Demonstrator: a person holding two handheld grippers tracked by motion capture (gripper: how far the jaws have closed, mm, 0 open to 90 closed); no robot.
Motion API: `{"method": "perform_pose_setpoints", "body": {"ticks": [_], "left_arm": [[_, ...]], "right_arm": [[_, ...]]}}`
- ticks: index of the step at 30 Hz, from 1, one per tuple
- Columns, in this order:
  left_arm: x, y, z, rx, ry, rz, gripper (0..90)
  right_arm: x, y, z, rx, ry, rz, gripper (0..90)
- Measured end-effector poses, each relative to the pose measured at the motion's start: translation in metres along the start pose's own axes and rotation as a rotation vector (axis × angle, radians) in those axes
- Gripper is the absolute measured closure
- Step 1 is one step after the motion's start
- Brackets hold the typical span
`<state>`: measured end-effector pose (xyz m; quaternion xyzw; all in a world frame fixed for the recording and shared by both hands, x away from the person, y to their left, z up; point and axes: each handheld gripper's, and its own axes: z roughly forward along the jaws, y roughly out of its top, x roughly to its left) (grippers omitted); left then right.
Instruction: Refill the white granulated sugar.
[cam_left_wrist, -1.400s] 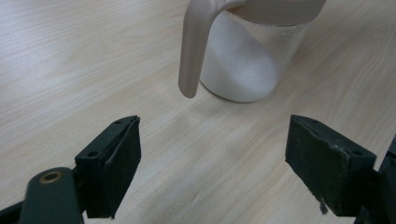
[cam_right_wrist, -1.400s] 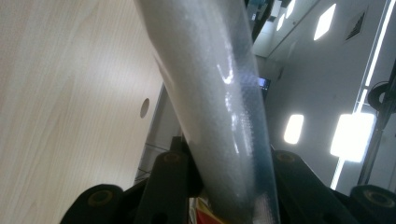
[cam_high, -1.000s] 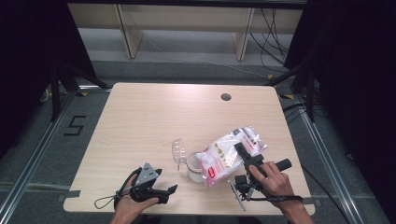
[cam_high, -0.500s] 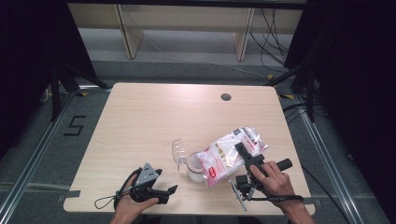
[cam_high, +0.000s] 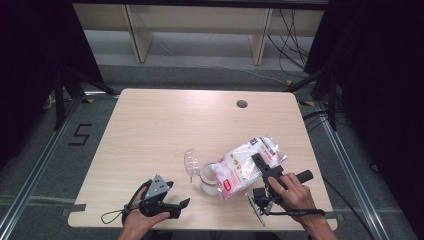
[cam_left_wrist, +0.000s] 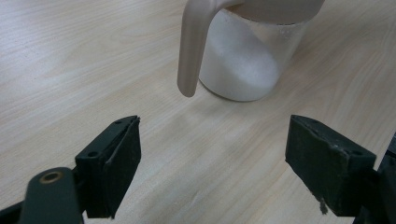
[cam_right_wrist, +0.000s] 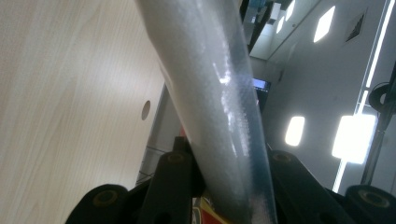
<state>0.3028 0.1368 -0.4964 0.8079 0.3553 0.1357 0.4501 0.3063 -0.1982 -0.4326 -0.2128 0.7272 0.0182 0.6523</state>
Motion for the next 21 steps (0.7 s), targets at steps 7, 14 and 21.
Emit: {"method": "perform_pose_setpoints", "body": {"ticks": [7, 14, 21], "left_arm": [[0.0004, -0.0003, -0.0005, 0.004, 0.014, 0.002, 18.0], [0.0001, -0.0002, -0.0005, 0.000, 0.010, -0.001, 18.1], [0.0000, 0.0001, -0.0013, 0.005, 0.003, 0.001, 18.2]], "right_arm": [[0.0021, -0.0007, -0.0003, -0.007, -0.002, 0.039, 79.2], [0.0077, -0.0021, -0.0001, -0.012, 0.004, 0.075, 80.1], [0.0063, -0.0055, 0.0032, -0.051, 0.035, 0.081, 80.6]]}}
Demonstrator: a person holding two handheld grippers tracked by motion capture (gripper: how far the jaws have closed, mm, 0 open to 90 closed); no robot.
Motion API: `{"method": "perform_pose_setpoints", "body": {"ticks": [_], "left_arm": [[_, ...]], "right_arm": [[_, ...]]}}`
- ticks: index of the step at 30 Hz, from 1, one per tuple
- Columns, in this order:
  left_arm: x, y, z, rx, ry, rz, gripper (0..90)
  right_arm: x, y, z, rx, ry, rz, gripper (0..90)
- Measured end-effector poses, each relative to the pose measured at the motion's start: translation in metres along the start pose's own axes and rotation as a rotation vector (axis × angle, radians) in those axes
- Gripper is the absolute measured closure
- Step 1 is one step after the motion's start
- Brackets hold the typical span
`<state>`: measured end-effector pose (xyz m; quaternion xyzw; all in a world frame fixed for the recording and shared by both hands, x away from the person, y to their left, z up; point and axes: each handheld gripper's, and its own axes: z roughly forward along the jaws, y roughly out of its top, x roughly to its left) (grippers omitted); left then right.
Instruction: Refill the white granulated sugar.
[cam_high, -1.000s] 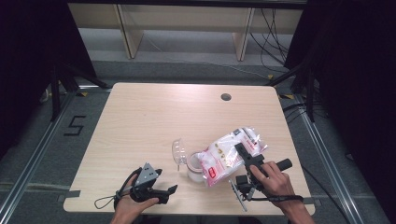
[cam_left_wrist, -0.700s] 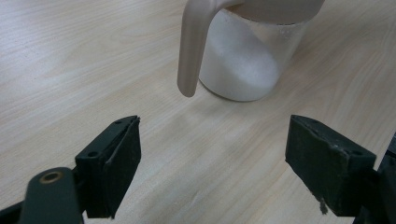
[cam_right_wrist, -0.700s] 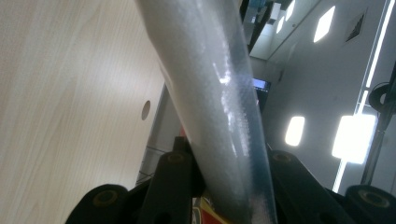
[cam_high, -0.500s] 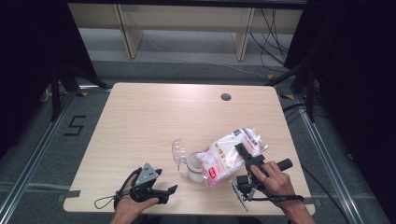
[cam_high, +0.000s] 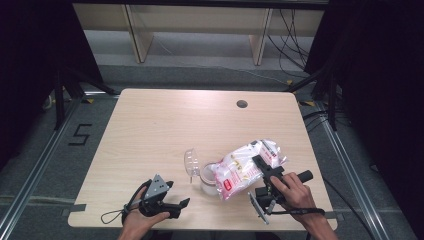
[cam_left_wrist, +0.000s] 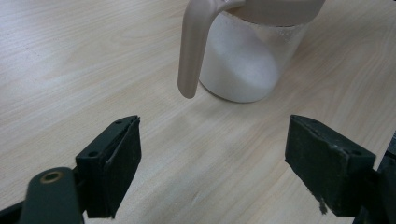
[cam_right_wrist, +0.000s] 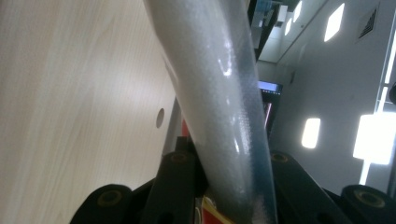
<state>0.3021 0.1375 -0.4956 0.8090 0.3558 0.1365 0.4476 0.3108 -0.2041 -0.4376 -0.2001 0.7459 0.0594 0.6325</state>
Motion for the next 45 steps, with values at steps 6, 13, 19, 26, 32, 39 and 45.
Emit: {"method": "perform_pose_setpoints", "body": {"ticks": [6, 13, 19, 26, 32, 39, 45], "left_arm": [[0.000, 0.000, 0.000, -0.003, 0.006, -0.008, 18.4], [-0.002, 0.000, 0.000, -0.002, -0.034, -0.025, 18.5], [-0.004, -0.001, 0.001, -0.018, -0.033, -0.047, 18.5], [-0.004, -0.001, 0.002, -0.008, -0.042, -0.045, 19.3], [-0.004, 0.000, 0.001, -0.019, -0.021, -0.043, 19.4], [-0.002, 0.000, 0.000, -0.005, -0.031, -0.026, 19.4], [-0.002, 0.000, 0.000, -0.008, -0.034, -0.027, 19.4]], "right_arm": [[0.005, -0.007, 0.001, -0.023, 0.067, 0.131, 81.6], [0.011, -0.015, 0.002, -0.066, 0.092, 0.200, 82.4], [0.012, -0.018, 0.004, -0.086, 0.099, 0.220, 82.7], [0.015, -0.022, 0.007, -0.111, 0.119, 0.254, 83.4], [0.017, -0.025, 0.009, -0.125, 0.155, 0.300, 83.8], [0.019, -0.029, 0.009, -0.159, 0.185, 0.413, 84.3], [0.019, -0.035, 0.008, -0.193, 0.200, 0.507, 84.5]]}}
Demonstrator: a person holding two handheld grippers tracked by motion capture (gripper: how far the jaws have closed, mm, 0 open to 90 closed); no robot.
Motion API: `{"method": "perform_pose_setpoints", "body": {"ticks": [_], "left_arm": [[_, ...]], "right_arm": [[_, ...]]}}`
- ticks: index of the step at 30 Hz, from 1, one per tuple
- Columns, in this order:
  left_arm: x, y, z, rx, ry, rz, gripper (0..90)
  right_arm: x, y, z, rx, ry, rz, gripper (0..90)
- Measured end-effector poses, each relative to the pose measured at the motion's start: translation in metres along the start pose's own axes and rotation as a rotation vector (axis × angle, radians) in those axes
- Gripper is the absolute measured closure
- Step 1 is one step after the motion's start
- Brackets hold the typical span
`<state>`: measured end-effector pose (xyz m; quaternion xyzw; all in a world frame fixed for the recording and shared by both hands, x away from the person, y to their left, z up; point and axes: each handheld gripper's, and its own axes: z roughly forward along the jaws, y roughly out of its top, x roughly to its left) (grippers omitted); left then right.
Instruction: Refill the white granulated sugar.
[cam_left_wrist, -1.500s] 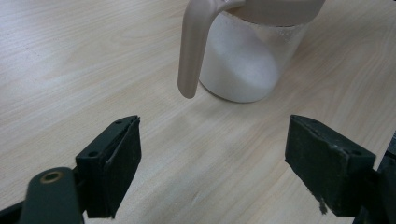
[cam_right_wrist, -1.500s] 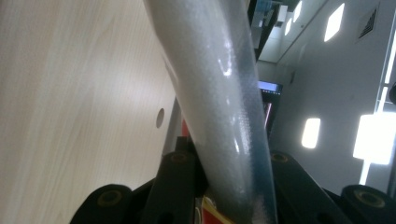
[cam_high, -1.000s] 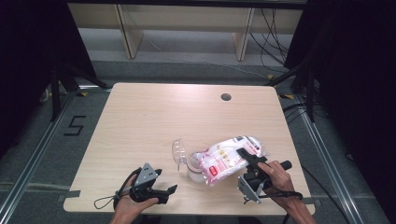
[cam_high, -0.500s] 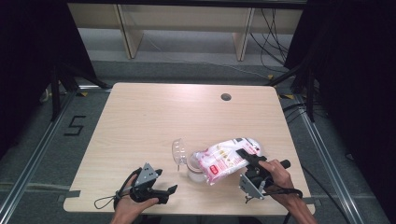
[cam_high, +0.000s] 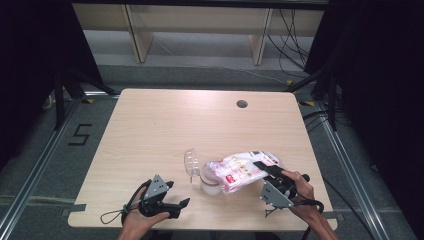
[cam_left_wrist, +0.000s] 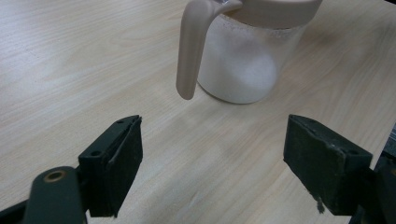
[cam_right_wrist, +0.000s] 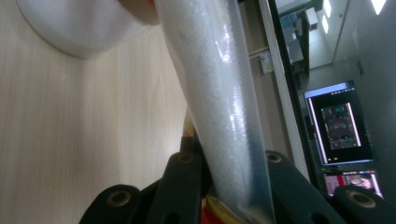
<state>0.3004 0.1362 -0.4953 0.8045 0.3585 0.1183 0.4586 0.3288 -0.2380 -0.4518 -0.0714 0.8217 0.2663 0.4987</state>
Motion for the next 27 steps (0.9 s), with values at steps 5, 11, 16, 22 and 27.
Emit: {"method": "perform_pose_setpoints", "body": {"ticks": [5, 11, 16, 22, 27], "left_arm": [[-0.002, -0.001, 0.001, -0.014, -0.001, -0.033, 19.3], [-0.002, 0.000, 0.001, -0.011, -0.003, -0.032, 19.3], [-0.002, 0.000, 0.001, -0.013, 0.002, -0.028, 19.3], [-0.001, 0.000, 0.001, -0.010, 0.006, -0.010, 19.4], [-0.001, 0.000, 0.001, -0.011, 0.005, -0.008, 19.3]], "right_arm": [[-0.003, -0.004, -0.004, -0.050, 0.001, 0.052, 84.6], [-0.003, -0.009, -0.006, -0.088, 0.045, 0.186, 84.9], [-0.005, -0.015, -0.001, -0.129, 0.066, 0.290, 85.3], [-0.003, -0.018, 0.001, -0.157, 0.087, 0.405, 85.6], [-0.005, -0.022, 0.006, -0.179, 0.106, 0.476, 85.9]]}}
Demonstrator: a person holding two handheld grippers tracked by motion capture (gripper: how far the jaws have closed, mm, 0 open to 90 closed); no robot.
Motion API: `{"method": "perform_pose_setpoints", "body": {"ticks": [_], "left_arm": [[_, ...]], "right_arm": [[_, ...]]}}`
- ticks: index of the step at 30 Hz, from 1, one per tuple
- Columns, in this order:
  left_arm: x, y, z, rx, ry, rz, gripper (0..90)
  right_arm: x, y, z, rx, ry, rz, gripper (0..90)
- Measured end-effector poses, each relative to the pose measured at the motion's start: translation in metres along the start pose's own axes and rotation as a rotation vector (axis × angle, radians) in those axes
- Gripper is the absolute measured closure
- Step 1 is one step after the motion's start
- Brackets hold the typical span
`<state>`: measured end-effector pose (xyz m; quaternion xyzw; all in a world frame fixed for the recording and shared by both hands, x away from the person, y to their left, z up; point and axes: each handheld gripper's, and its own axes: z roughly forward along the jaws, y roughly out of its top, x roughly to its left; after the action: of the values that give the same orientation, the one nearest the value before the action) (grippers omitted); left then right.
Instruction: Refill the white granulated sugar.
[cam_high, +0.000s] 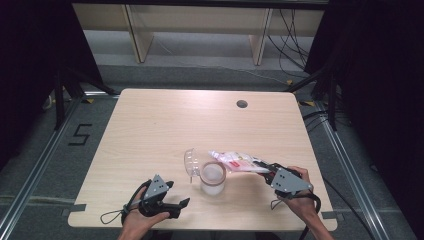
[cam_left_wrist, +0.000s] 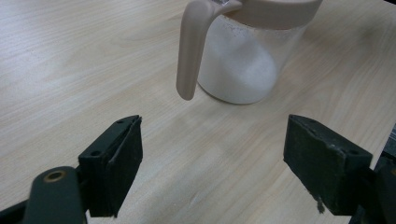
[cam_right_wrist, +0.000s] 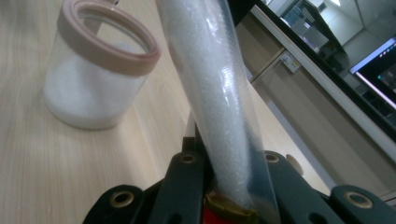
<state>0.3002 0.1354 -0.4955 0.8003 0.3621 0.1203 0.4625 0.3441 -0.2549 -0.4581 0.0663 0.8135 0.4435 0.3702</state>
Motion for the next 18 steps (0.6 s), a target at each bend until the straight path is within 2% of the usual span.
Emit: {"method": "perform_pose_setpoints", "body": {"ticks": [1, 2, 3, 4, 6, 8, 9, 10, 11, 13, 14, 15, 17, 18], "left_arm": [[-0.002, -0.001, 0.000, -0.002, -0.004, -0.023, 19.3], [-0.002, -0.001, 0.000, -0.001, -0.004, -0.023, 19.3], [-0.001, -0.001, 0.000, -0.002, -0.004, -0.023, 19.3], [-0.001, 0.000, 0.000, -0.002, -0.004, -0.019, 19.3], [0.000, 0.000, 0.000, 0.000, 0.000, -0.003, 19.3], [0.000, 0.000, 0.000, -0.001, 0.002, -0.005, 19.3], [-0.001, 0.000, 0.000, 0.000, 0.000, -0.019, 19.3], [0.000, 0.000, 0.000, 0.004, 0.010, 0.000, 19.2], [-0.001, 0.000, 0.000, 0.004, 0.014, 0.000, 19.3], [-0.001, 0.000, 0.000, 0.003, 0.013, -0.003, 19.2], [-0.001, 0.000, 0.001, -0.005, 0.000, -0.012, 19.3], [-0.001, 0.000, 0.002, -0.015, 0.002, -0.011, 19.3], [-0.001, 0.000, 0.000, -0.003, 0.014, 0.001, 19.3], [-0.001, 0.000, 0.001, -0.007, -0.001, -0.014, 19.2]], "right_arm": [[-0.001, -0.001, 0.001, -0.016, -0.004, 0.024, 86.0], [-0.003, -0.003, 0.002, -0.024, 0.007, 0.057, 86.0], [-0.004, -0.003, 0.003, -0.022, 0.001, 0.063, 86.0], [-0.004, -0.004, 0.004, -0.026, -0.002, 0.110, 86.1], [-0.007, -0.008, 0.007, -0.039, 0.009, 0.160, 86.2], [-0.010, -0.012, 0.009, -0.053, 0.006, 0.185, 86.2], [-0.011, -0.013, 0.009, -0.058, 0.000, 0.199, 86.3], [-0.012, -0.016, 0.010, -0.070, -0.001, 0.219, 86.3], [-0.014, -0.020, 0.011, -0.070, 0.012, 0.240, 86.3], [-0.015, -0.025, 0.013, -0.064, 0.009, 0.273, 86.4], [-0.018, -0.028, 0.014, -0.067, -0.004, 0.261, 86.4], [-0.017, -0.030, 0.014, -0.064, -0.006, 0.299, 86.4], [-0.020, -0.036, 0.014, -0.080, -0.016, 0.331, 86.5], [-0.021, -0.040, 0.013, -0.086, -0.006, 0.358, 86.5]]}}
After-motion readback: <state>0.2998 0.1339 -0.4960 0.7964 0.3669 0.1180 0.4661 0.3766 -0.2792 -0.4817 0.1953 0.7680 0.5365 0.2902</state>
